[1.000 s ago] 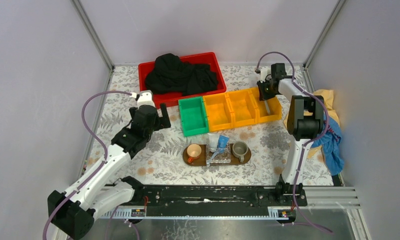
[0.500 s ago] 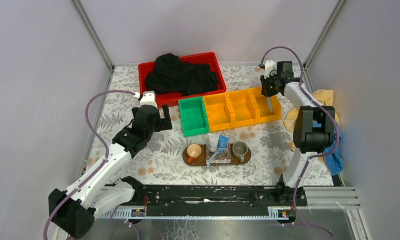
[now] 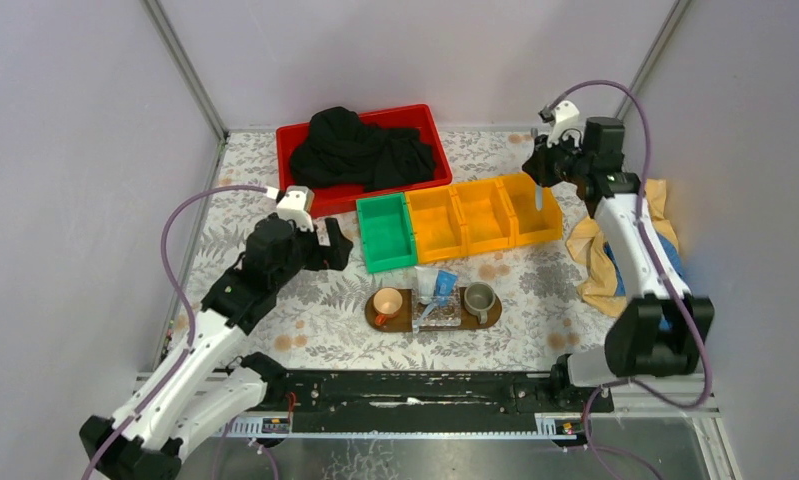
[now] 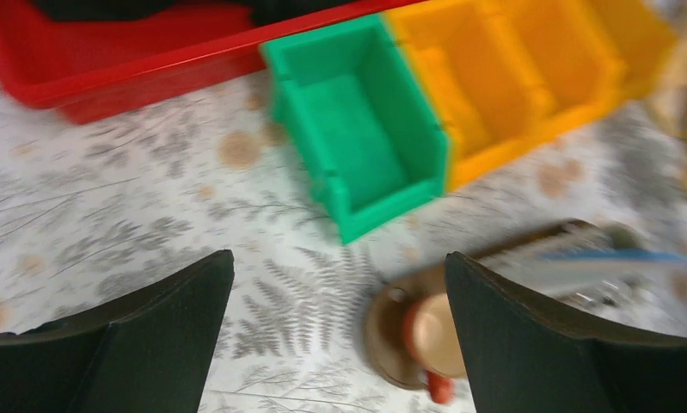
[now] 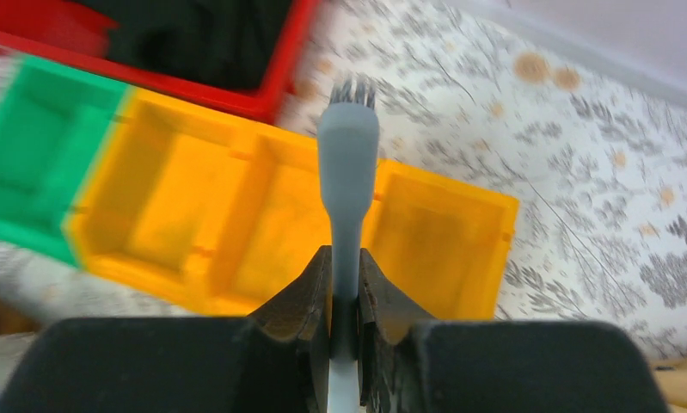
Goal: Prepare toiletry sets of a toothbrush and toothpaste on the tray
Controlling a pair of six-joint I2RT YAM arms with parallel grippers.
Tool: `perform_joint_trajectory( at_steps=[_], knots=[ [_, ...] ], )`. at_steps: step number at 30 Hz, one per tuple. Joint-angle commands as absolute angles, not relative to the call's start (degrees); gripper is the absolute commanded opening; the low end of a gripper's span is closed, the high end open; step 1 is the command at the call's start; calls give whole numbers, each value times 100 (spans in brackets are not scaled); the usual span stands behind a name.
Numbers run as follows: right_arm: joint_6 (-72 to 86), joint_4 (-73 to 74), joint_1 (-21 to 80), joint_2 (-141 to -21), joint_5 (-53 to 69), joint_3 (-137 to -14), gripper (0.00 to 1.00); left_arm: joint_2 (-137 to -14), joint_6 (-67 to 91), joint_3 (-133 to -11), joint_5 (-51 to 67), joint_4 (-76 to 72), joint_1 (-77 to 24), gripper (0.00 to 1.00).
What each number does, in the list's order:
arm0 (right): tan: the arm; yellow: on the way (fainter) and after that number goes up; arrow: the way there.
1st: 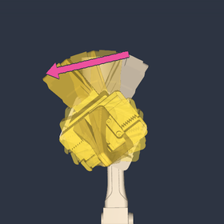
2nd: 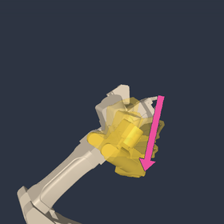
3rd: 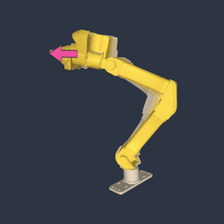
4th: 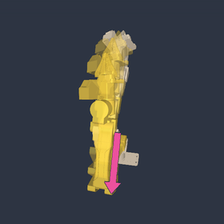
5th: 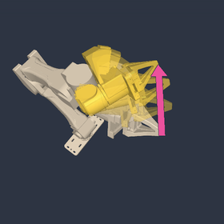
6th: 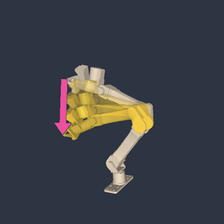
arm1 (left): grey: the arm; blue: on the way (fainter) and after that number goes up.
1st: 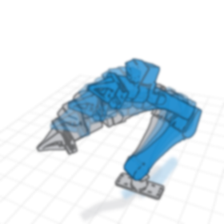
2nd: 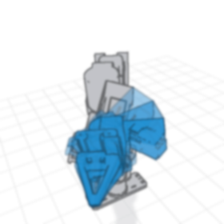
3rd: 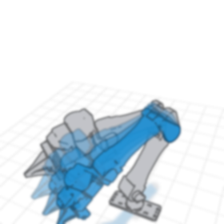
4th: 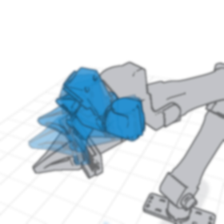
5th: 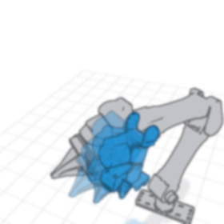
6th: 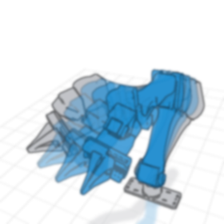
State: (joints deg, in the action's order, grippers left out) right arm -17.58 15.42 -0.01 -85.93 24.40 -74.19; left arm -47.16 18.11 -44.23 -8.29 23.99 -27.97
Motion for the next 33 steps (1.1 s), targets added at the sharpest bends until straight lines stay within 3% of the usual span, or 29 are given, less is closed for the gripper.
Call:
perform_joint_trajectory(
  at_steps=[1, 7, 13, 18, 25, 33],
  knots=[
    [-1031, 1656, 34, -7295, 4028, -7300, 0, -4091, 1917, -4539, 1355, 1751, -2760, 100],
    [639, 1079, 36, -6287, 6151, -7225, 0, -3982, 3505, -4514, 3017, 210, -3030, 100],
    [3507, -1484, 33, -5703, 7323, -6695, 0, -4002, 3473, -4286, 1453, -1604, -5216, 100],
    [6212, -4310, 35, -5459, 7502, -6084, 0, -5060, 3015, -4541, 726, -2648, -6468, 100],
    [7219, -5375, 44, -5172, 7456, -5671, 0, -6389, 3214, -5132, 428, -3527, -6574, 99],
    [7321, -5571, 53, -5056, 7388, -5462, 0, -7356, 3777, -5770, 258, -4031, -6574, 86]
  ],
)
